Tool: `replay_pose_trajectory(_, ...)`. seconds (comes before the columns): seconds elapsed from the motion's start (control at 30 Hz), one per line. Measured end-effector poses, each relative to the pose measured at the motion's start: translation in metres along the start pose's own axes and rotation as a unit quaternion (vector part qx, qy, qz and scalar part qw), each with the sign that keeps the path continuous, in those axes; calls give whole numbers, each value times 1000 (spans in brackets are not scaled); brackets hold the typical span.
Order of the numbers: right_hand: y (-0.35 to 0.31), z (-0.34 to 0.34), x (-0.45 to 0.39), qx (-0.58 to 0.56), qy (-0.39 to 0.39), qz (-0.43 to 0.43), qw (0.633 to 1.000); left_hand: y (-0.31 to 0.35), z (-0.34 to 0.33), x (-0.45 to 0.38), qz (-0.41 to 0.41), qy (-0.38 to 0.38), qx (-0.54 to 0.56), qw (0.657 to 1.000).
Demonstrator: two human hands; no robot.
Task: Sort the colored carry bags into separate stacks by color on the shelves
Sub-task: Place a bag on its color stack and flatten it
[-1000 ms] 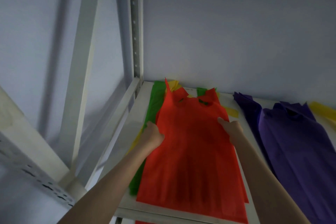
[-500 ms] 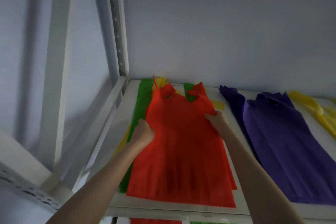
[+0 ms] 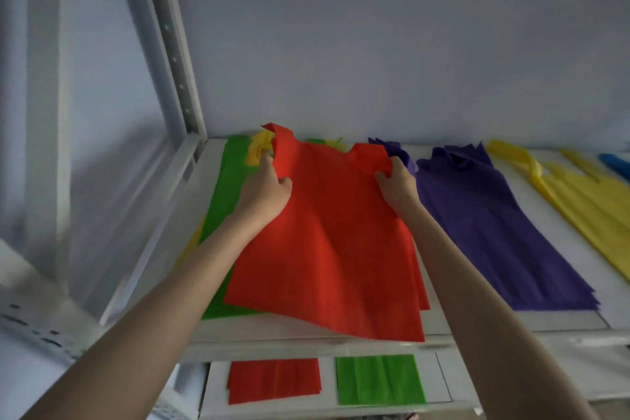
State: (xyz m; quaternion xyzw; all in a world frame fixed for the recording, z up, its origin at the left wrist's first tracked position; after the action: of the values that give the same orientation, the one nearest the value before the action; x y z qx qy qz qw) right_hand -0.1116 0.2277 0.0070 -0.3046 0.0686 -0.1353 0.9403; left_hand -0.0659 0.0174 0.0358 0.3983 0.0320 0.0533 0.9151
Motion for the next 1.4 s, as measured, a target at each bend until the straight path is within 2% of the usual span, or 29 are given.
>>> replay_pose_trajectory(0.27, 39, 24, 54, -45, -17, 20, 999, 1, -21, 86, 43, 70, 50, 995)
replay_pose_trajectory(0.43, 62, 28, 102, -55, -37, 32, 997, -15, -31, 151, 81, 88, 75, 990)
replay_pose_trajectory(0.83, 107, 4, 221, -66, -43, 19, 997, -79, -46, 263, 135, 48, 95, 985)
replay_pose_trajectory(0.93, 122, -9, 239, -77, -66, 11, 995, -98, -55, 282, 151, 46, 98, 983)
replay_pose_trajectory(1.17, 161, -46, 263, -67, -130, -19, 989, -141, -95, 306, 225, 25, 92, 970)
replay_pose_trajectory(1.4, 204, -106, 246, -32, -163, -42, 985, -186, -148, 295, 266, 6, 75, 961)
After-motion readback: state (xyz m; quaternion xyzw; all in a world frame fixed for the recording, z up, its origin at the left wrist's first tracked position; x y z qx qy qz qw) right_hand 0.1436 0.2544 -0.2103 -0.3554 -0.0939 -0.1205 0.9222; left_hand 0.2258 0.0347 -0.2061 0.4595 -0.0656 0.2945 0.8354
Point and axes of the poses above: each hand's wrist, its own x-axis away from the middle knuckle, its own z-axis out of the back of the hand, y = z × x, the point moved 3 cm from there along -x, towards the middle knuckle, and after that the axes turned 8 degrees about x, right-handed, at the moved point
